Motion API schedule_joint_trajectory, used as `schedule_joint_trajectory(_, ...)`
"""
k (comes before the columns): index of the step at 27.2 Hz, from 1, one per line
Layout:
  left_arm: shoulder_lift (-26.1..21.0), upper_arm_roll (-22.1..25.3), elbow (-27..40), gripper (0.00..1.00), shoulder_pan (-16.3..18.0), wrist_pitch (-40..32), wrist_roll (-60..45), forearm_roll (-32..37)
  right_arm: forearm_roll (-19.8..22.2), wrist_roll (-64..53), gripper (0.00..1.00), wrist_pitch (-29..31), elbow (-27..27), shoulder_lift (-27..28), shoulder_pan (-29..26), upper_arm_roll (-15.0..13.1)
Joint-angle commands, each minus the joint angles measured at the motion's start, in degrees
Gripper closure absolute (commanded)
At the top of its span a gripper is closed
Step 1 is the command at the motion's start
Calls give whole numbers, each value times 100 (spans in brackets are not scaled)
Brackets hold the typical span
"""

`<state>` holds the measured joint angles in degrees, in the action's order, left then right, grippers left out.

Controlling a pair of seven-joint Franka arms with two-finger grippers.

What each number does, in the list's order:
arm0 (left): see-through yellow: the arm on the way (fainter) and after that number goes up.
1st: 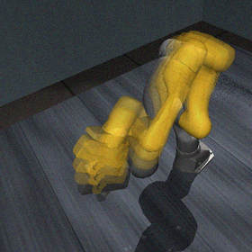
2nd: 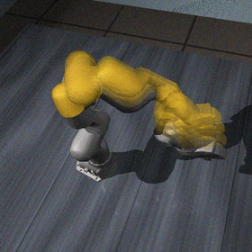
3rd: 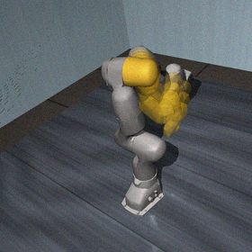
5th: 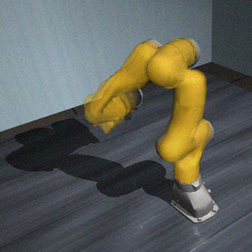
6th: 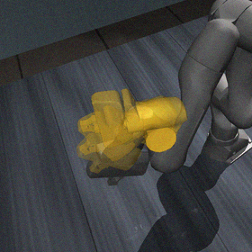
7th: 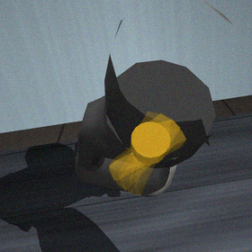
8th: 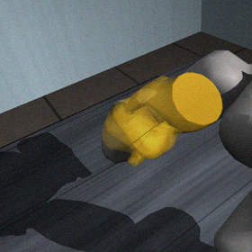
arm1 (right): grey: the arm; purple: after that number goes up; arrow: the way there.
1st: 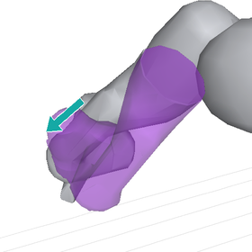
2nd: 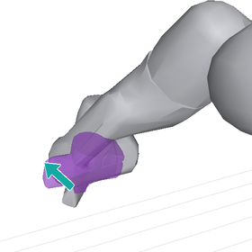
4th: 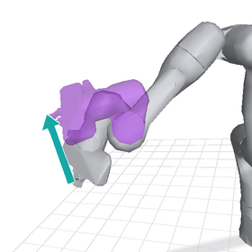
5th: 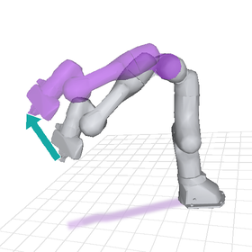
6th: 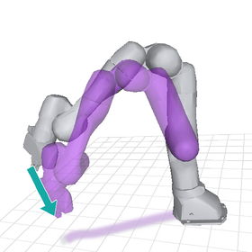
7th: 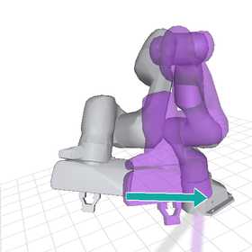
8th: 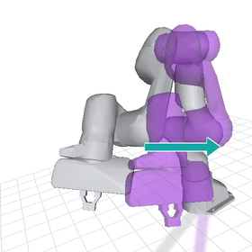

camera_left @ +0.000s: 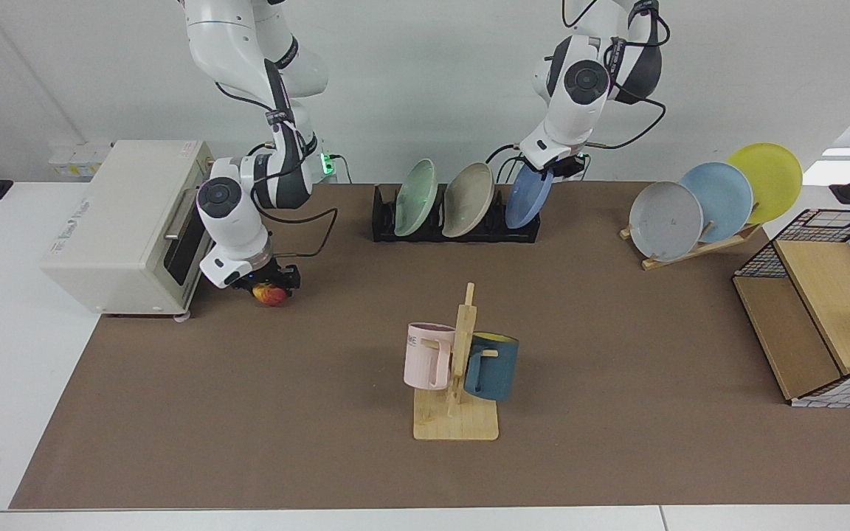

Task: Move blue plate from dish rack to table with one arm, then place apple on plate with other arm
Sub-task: 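Lift the blue plate out of the rack with the left gripper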

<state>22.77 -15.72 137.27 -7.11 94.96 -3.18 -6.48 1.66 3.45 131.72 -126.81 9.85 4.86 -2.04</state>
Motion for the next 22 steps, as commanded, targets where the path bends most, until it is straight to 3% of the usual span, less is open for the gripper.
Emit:
schedule_joint_trajectory(1,70,-10,-305,91,26,-250,-270,392,133,-178,72,152,-72,26,-91,37)
schedule_joint_trajectory(5,70,16,-490,91,34,-259,-332,480,142,-187,85,90,-19,-9,-82,37)
schedule_joint_trajectory(8,26,95,-709,91,69,-232,-280,586,133,-161,85,29,42,-79,-73,37)
schedule_joint_trajectory(13,-132,323,-886,100,350,346,272,648,133,-178,88,-445,306,-255,-47,37)
schedule_joint_trajectory(16,-325,674,-921,100,369,813,467,490,115,-161,89,-709,473,-378,-29,37)
schedule_joint_trajectory(22,-782,1175,-1254,100,369,1060,616,-247,107,-143,94,-1350,1043,-457,68,37)
